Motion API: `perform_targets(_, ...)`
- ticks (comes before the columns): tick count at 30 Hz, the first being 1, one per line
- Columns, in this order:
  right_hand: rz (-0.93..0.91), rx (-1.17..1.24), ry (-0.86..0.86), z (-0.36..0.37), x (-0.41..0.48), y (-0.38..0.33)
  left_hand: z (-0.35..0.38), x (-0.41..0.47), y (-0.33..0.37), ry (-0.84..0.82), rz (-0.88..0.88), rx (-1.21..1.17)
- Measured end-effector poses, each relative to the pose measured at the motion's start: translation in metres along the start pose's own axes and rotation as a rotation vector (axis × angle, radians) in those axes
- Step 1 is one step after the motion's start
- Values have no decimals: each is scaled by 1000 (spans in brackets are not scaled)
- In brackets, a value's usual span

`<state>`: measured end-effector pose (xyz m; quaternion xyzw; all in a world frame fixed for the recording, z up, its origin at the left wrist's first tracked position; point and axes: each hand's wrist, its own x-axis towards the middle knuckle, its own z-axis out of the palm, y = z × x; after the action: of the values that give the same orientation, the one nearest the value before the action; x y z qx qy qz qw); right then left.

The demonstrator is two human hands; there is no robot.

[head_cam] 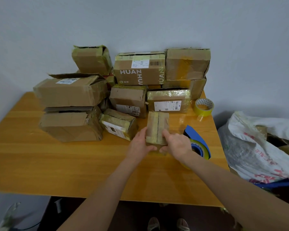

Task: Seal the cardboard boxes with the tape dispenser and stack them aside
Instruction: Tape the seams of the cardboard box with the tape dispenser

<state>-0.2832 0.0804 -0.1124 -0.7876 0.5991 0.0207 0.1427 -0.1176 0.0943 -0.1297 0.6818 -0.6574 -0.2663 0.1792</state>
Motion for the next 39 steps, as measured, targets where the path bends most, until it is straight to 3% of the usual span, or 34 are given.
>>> perform_targets(7, -36, 136, -19, 11, 4, 10, -1, 3, -8, 32, 72, 22)
perform_targets(13, -89, 232, -160, -4, 2, 30, -5, 1, -14, -20, 115, 37)
perform_targets(20, -49, 202, -12, 2, -2, 12, -1, -2, 4, 24, -27, 15)
perform_targets(25, -11, 258, -50, 0, -4, 8, -1, 1, 16, 66, -108, -1)
perform_targets(29, 26, 322, -108, -7, -6, 2, -10, 1, 18, 48, -83, 270)
perform_targets(33, 83, 493, -104, -7, -17, 1, -13, 5, 24, 183, 49, 451)
perform_targets(36, 223, 473, 23, -11, -22, 9, -2, 1, 32, 49, 59, 460)
perform_targets(39, 236, 387, 108, -20, -24, 21, 3, -2, 30, -53, 64, 527)
